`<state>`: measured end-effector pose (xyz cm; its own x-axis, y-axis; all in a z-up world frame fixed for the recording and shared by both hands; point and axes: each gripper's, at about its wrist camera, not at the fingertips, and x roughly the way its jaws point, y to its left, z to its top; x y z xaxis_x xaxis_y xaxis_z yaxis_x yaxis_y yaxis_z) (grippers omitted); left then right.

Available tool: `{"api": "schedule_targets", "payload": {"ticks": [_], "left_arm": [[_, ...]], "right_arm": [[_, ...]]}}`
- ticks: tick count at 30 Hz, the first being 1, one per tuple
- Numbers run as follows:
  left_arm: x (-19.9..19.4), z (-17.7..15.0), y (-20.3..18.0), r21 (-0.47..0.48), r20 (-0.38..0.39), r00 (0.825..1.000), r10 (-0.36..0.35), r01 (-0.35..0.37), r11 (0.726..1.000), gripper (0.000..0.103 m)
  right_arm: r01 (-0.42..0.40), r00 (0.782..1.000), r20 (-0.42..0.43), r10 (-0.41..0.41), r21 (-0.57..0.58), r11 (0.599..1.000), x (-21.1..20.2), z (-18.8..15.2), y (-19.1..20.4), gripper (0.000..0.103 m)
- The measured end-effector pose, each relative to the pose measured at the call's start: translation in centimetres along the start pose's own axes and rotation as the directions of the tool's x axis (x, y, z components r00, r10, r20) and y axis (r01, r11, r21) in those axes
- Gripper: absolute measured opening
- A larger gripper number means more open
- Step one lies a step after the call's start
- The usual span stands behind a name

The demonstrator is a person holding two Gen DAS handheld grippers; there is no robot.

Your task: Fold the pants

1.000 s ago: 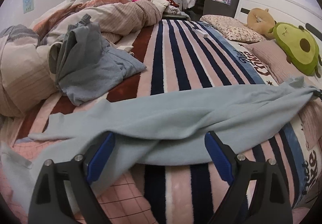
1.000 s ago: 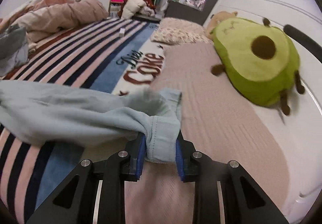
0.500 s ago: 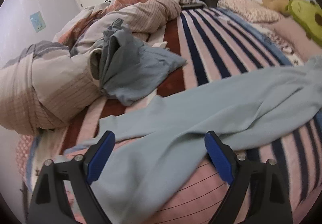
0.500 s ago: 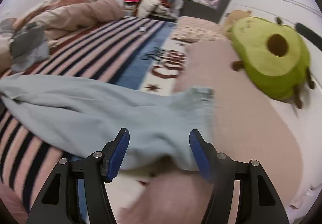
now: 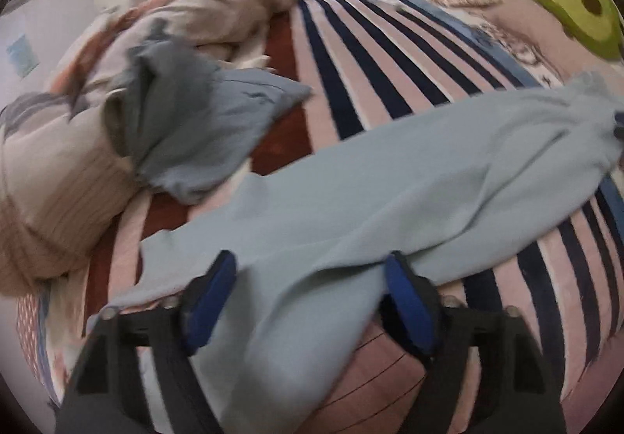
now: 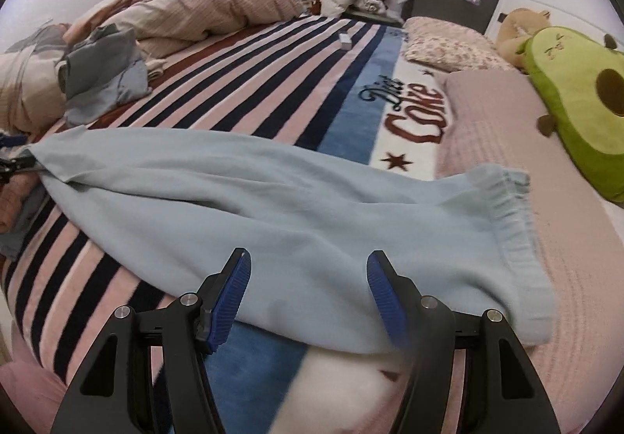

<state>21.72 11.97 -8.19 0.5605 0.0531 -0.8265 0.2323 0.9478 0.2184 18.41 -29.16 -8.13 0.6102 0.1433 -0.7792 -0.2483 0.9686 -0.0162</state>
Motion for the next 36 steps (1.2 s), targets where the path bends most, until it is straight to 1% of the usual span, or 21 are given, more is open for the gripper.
{"api": "schedule_targets", "payload": {"ticks": [1, 2, 3, 4, 5, 6, 8, 9, 13, 16, 19, 20, 21, 22, 23, 24, 26, 27, 30, 33, 36], "left_arm": [[0.3, 0.1, -0.2, 0.007, -0.009, 1.000, 0.001, -0.001, 1.000, 0.045], [0.6, 0.3, -0.3, 0.009, -0.021, 1.000, 0.004, -0.004, 1.000, 0.032], [0.6, 0.5, -0.4, 0.011, -0.023, 1.000, 0.008, -0.007, 1.000, 0.025], [0.3, 0.7, -0.4, 0.012, -0.018, 1.000, -0.007, 0.007, 1.000, 0.010], [0.0, 1.0, -0.4, 0.010, -0.014, 0.999, -0.033, 0.033, 0.999, 0.005], [-0.2, 1.3, -0.3, 0.011, -0.007, 0.999, -0.033, 0.033, 0.999, 0.005], [-0.8, 2.5, -0.5, 0.040, 0.017, 0.999, 0.040, -0.040, 0.998, 0.004], [-0.8, 3.1, -0.3, 0.042, 0.023, 0.998, 0.055, -0.056, 0.998, 0.004], [-0.4, 5.5, 0.3, 0.026, 0.041, 0.996, 0.076, -0.077, 0.997, 0.003], [0.9, 7.4, 0.7, 0.025, 0.042, 0.991, 0.126, -0.127, 0.992, 0.004], [3.5, 9.2, 1.2, 0.017, 0.014, 0.989, 0.146, -0.147, 0.989, 0.007], [4.1, 9.4, 1.2, 0.022, 0.005, 0.988, 0.152, -0.152, 0.988, 0.017], [4.7, 9.6, 1.1, 0.024, -0.001, 0.986, 0.167, -0.167, 0.986, 0.030], [5.0, 9.6, 1.2, 0.024, 0.005, 0.980, 0.198, -0.198, 0.980, 0.064], [4.8, 9.5, 1.3, 0.023, 0.033, 0.974, 0.222, -0.223, 0.975, 0.082], [4.5, 9.4, 1.4, 0.025, 0.047, 0.975, 0.218, -0.219, 0.975, 0.082], [3.2, 8.9, 2.1, 0.023, 0.044, 0.987, 0.156, -0.157, 0.987, 0.082], [2.7, 8.7, 2.4, 0.020, 0.042, 0.989, 0.145, -0.146, 0.989, 0.082], [0.3, 7.1, 3.5, 0.038, 0.034, 0.989, 0.145, -0.146, 0.989, 0.082], [-1.5, 4.5, 4.9, 0.018, -0.001, 0.993, 0.117, -0.117, 0.993, 0.082], [-2.8, 1.2, 5.7, -0.032, -0.042, 0.995, 0.089, -0.090, 0.995, 0.082]], "right_arm": [[-0.006, 1.000, -0.005, 0.006, -0.002, 1.000, 0.3, 0.1, 0.2, 0.058], [-0.010, 1.000, -0.011, 0.010, -0.006, 1.000, 0.7, 0.1, 0.4, 0.058], [-0.011, 1.000, -0.015, 0.011, -0.010, 1.000, 0.9, 0.2, 0.6, 0.058], [-0.013, 1.000, -0.019, 0.012, -0.013, 1.000, 1.2, 0.1, 0.8, 0.058], [-0.015, 1.000, -0.023, 0.015, -0.013, 1.000, 1.5, 0.1, 0.9, 0.058], [-0.019, 0.999, -0.026, 0.019, -0.011, 1.000, 1.7, 0.1, 0.9, 0.058], [-0.032, 0.999, -0.028, 0.032, 0.003, 0.999, 2.2, 0.1, 0.8, 0.058], [-0.041, 0.999, -0.025, 0.041, 0.013, 0.999, 2.3, 0.1, 0.7, 0.058], [-0.061, 0.998, -0.011, 0.062, 0.033, 0.998, 2.5, 0.1, 0.2, 0.058], [-0.065, 0.998, -0.017, 0.066, 0.043, 0.997, 2.8, 0.0, -0.1, 0.058], [-0.060, 0.998, -0.030, 0.062, 0.054, 0.997, 3.0, -0.2, -0.5, 0.058], [-0.060, 0.998, -0.033, 0.061, 0.056, 0.997, 3.0, -0.2, -0.6, 0.058], [-0.060, 0.997, -0.035, 0.062, 0.057, 0.997, 3.1, -0.3, -0.6, 0.058], [-0.058, 0.997, -0.037, 0.060, 0.055, 0.997, 3.1, -0.3, -0.6, 0.058], [-0.056, 0.998, -0.041, 0.058, 0.051, 0.997, 3.1, -0.4, -0.5, 0.058], [-0.051, 0.998, -0.045, 0.053, 0.045, 0.998, 3.1, -0.5, -0.3, 0.058], [-0.048, 0.997, -0.052, 0.050, 0.038, 0.998, 3.3, -0.8, -0.2, 0.058], [-0.049, 0.997, -0.056, 0.051, 0.036, 0.998, 3.4, -0.9, -0.1, 0.058], [-0.065, 0.996, -0.055, 0.068, 0.046, 0.997, 3.5, -1.0, 0.0, 0.058], [-0.093, 0.994, -0.046, 0.096, 0.054, 0.994, 3.4, -1.0, 0.5, 0.058], [-0.107, 0.993, -0.045, 0.109, 0.048, 0.993, 3.1, -1.0, 1.2, 0.058]]}}
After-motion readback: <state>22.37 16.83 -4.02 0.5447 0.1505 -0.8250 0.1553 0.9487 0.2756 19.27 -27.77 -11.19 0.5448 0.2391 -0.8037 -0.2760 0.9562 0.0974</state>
